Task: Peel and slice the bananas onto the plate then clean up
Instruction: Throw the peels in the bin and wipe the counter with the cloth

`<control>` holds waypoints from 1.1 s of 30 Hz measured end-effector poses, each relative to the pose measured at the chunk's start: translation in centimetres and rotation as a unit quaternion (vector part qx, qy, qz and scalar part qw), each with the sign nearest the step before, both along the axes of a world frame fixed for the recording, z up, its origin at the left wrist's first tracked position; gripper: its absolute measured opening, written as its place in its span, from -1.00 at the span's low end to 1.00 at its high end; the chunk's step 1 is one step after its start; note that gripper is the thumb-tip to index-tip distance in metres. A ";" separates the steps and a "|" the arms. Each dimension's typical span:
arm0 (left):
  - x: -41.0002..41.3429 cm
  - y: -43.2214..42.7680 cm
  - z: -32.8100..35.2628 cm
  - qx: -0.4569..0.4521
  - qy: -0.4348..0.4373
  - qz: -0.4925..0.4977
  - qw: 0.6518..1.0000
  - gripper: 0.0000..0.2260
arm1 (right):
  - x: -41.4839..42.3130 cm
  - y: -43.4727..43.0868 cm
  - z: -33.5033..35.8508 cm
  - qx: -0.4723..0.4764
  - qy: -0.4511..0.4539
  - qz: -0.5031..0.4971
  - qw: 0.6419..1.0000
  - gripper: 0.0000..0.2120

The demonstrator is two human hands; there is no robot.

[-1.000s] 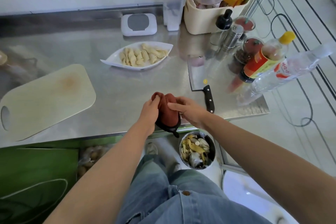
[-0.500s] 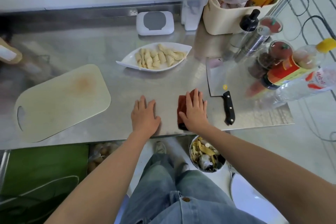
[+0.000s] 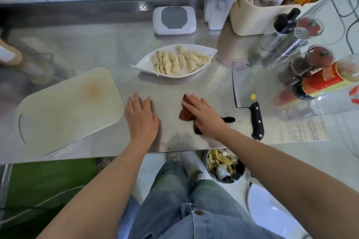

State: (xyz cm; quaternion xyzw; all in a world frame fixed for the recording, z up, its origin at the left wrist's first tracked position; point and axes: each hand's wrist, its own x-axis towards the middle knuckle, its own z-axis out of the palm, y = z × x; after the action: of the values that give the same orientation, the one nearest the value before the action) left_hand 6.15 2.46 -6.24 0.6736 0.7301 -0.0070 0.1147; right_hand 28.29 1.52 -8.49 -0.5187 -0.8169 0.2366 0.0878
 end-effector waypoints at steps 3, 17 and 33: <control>-0.5 0.5 -0.4 -0.071 0.014 0.054 0.996 -0.41 | 2.7 0.0 0.0 0.022 0.014 -0.166 0.986 -0.39; -5.3 -2.4 0.0 -0.090 -0.007 0.141 0.986 -0.47 | -3.0 0.5 3.7 -0.076 0.145 -0.224 0.961 -0.72; -9.2 -5.7 1.4 0.083 -0.131 0.116 0.981 -0.66 | -18.3 3.9 4.7 -0.090 -0.154 0.191 0.965 -0.49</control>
State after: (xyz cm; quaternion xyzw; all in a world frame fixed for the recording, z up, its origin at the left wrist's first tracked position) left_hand -3.00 -3.28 -4.83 0.5868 0.7797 0.1556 0.1532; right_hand 10.02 5.46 -3.80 -0.3893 -0.8796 0.2392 -0.1326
